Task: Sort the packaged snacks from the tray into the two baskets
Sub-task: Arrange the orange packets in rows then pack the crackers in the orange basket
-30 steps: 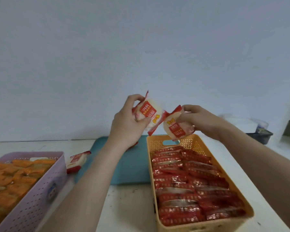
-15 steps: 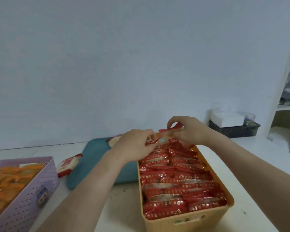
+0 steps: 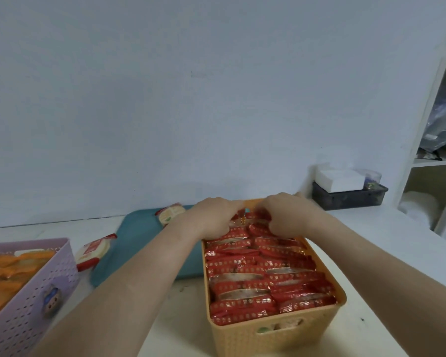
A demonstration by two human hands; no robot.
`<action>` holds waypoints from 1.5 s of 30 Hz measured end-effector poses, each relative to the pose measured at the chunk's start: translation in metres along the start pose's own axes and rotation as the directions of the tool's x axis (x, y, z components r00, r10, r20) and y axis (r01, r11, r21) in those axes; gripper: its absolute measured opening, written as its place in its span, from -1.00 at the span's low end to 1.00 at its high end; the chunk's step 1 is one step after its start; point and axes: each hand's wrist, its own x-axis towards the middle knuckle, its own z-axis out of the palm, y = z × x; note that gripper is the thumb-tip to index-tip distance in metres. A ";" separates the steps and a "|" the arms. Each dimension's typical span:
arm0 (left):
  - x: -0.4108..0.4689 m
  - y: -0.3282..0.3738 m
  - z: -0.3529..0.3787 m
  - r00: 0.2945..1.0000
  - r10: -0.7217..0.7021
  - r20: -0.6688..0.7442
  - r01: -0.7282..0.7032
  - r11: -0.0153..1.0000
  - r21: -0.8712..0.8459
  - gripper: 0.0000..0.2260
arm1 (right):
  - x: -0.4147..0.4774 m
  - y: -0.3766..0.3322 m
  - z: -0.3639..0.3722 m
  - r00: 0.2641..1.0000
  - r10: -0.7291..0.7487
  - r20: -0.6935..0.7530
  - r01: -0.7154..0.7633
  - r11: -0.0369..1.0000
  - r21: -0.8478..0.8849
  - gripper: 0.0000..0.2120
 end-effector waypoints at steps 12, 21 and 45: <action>0.004 0.006 0.002 0.990 -0.062 0.124 0.070 0.996 -0.062 -0.64 | 0.002 -0.009 0.019 0.989 0.090 -0.121 -0.083 0.995 0.057 -0.72; -0.021 -0.004 0.019 0.767 -0.056 -0.640 -0.124 0.965 -0.233 -0.80 | -0.007 -0.019 0.012 0.928 -0.058 -0.367 -0.020 0.979 -0.203 -0.72; -0.066 -0.148 0.073 0.512 -0.752 -0.414 0.319 0.614 -0.722 -0.53 | 0.146 -0.196 0.041 0.800 -0.195 0.568 0.399 0.880 -0.259 -0.75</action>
